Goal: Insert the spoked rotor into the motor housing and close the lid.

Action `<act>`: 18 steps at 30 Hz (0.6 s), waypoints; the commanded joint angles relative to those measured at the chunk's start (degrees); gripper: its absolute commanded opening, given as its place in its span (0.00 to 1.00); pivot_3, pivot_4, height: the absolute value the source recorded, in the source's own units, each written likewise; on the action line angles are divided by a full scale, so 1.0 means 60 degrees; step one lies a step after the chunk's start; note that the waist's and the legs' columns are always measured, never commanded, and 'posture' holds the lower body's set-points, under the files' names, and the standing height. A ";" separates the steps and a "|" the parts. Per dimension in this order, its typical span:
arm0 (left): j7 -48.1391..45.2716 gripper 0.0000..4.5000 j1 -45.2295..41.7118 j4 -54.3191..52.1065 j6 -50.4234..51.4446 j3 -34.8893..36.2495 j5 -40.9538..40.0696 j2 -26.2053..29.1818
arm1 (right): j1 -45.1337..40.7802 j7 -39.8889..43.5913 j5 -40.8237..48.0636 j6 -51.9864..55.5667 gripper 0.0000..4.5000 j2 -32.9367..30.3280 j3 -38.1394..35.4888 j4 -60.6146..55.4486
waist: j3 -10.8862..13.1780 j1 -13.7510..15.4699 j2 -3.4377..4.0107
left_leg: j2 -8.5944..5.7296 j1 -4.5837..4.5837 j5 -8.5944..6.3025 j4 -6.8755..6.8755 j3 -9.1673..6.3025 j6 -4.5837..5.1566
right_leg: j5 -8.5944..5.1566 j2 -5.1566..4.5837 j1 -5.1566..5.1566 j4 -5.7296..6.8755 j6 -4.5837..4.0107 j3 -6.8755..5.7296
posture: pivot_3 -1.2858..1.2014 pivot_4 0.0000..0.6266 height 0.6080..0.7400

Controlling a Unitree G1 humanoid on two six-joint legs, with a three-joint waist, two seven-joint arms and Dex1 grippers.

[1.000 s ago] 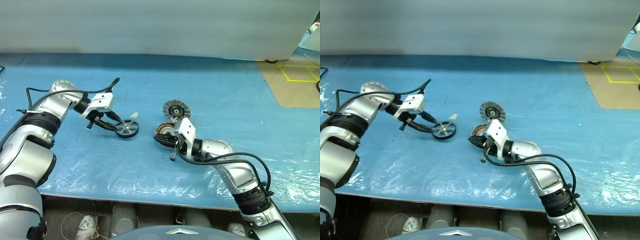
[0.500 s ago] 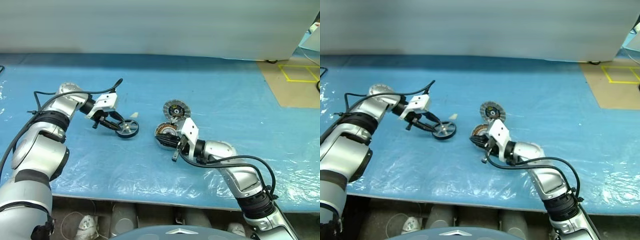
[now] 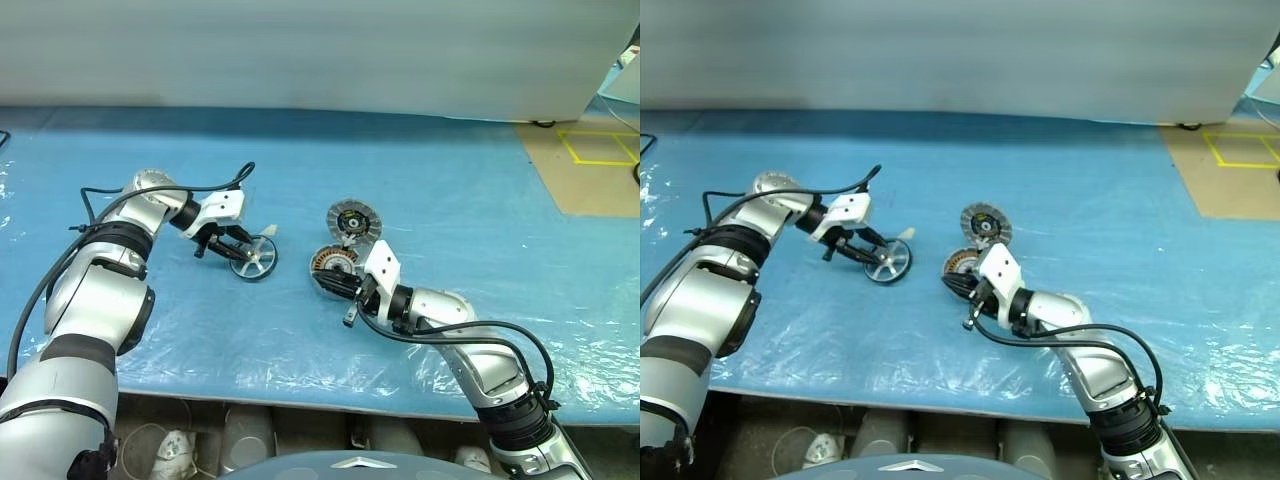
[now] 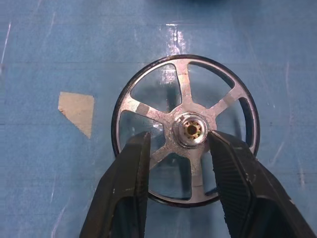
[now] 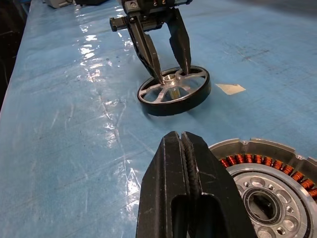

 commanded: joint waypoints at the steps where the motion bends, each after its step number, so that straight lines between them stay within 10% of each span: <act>1: 0.0020 0.43 -0.0195 0.0035 -0.0024 0.0251 0.0241 -0.0059 | 0.0006 -0.0053 0.0083 -0.0134 0.00 0.0033 -0.0054 -0.0369 | 0.0000 0.0038 0.0000 | 0.0000 0.0000 0.0000 0.0002 0.0000 0.0000 | 0.0000 -0.0001 0.0001 0.0000 0.0000 0.0001 | 0.52 0.24 1.00; 18: -0.0031 0.43 -0.0209 0.0072 0.0809 0.0712 0.0592 -0.0407 | 0.0010 -0.0149 -0.0155 -0.0298 0.00 -0.0003 -0.0019 -0.0134 | 0.0001 0.0124 -0.0002 | 0.0000 0.0000 0.0000 0.0002 0.0000 0.0000 | 0.0000 -0.0001 0.0001 0.0003 0.0000 0.0001 | 0.52 0.24 1.00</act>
